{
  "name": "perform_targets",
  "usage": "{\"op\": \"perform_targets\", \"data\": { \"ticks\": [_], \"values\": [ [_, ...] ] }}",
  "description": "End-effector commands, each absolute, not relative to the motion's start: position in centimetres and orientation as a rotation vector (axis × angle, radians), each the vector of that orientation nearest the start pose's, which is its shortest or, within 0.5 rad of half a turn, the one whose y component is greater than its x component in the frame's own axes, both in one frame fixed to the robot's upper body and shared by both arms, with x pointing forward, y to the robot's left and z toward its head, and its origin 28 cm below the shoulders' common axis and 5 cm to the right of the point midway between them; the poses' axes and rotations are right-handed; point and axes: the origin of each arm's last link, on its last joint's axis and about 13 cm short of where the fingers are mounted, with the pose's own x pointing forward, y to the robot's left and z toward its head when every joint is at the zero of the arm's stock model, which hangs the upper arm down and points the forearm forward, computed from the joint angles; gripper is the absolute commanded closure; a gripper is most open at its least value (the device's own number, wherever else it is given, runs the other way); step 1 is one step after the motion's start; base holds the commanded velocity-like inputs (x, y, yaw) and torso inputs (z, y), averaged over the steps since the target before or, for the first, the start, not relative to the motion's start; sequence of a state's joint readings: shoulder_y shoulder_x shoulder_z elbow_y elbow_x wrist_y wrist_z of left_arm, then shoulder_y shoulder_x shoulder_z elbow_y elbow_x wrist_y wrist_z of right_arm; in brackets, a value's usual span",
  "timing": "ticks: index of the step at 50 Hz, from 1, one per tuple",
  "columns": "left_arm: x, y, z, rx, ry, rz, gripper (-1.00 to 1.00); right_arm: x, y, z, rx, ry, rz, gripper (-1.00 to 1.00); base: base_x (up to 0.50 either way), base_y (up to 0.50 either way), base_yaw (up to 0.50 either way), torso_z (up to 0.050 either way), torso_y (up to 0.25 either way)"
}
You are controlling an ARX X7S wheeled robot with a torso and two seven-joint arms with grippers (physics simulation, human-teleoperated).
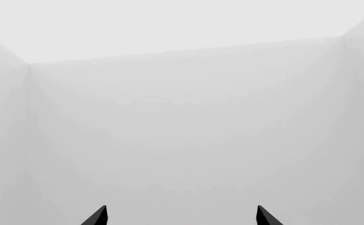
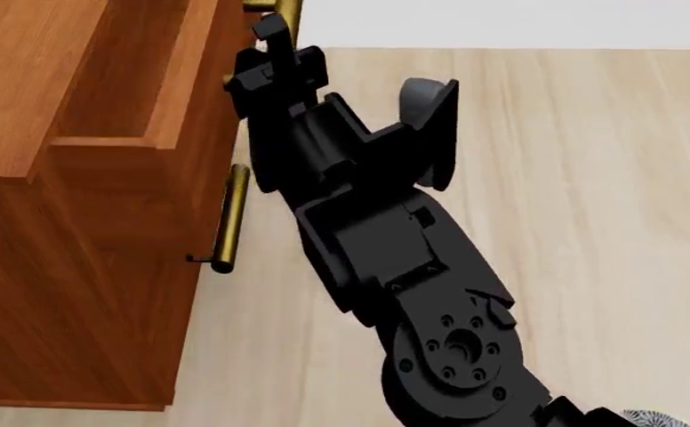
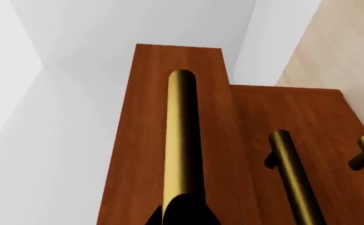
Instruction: Close the bottom drawer of the cabinet and open the top drawer.
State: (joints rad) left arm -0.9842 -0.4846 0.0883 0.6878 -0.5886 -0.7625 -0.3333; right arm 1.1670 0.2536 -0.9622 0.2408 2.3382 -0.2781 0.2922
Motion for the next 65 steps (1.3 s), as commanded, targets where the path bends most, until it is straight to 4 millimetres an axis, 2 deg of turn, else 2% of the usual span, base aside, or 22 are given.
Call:
{"op": "perform_targets", "data": {
  "ticks": [1,9,43,57,65],
  "values": [
    [24.0,23.9,33.1,0.111,-0.793,-0.065,-1.0,34.3,-2.7,29.0,1.375,0.01,0.605,1.0,0.0,0.0,0.0,0.0,0.0],
    [24.1,23.8,33.2,0.113,-0.793,-0.069,-1.0,33.8,-4.0,29.5,1.381,-0.05,0.571,1.0,0.0,0.0,0.0,0.001,0.004],
    [24.1,23.6,33.4,0.11,-0.798,-0.076,-1.0,33.1,-6.3,30.6,1.379,-0.153,0.505,1.0,0.0,0.0,0.0,0.002,0.005],
    [24.1,23.6,33.5,0.109,-0.798,-0.077,-1.0,33.0,-7.2,30.3,1.384,-0.181,0.477,1.0,0.0,0.0,0.0,0.001,0.005],
    [24.1,23.6,33.4,0.111,-0.798,-0.077,-1.0,33.3,-7.1,30.1,1.378,-0.174,0.479,1.0,0.0,0.0,0.0,0.003,0.004]
  ]
}}
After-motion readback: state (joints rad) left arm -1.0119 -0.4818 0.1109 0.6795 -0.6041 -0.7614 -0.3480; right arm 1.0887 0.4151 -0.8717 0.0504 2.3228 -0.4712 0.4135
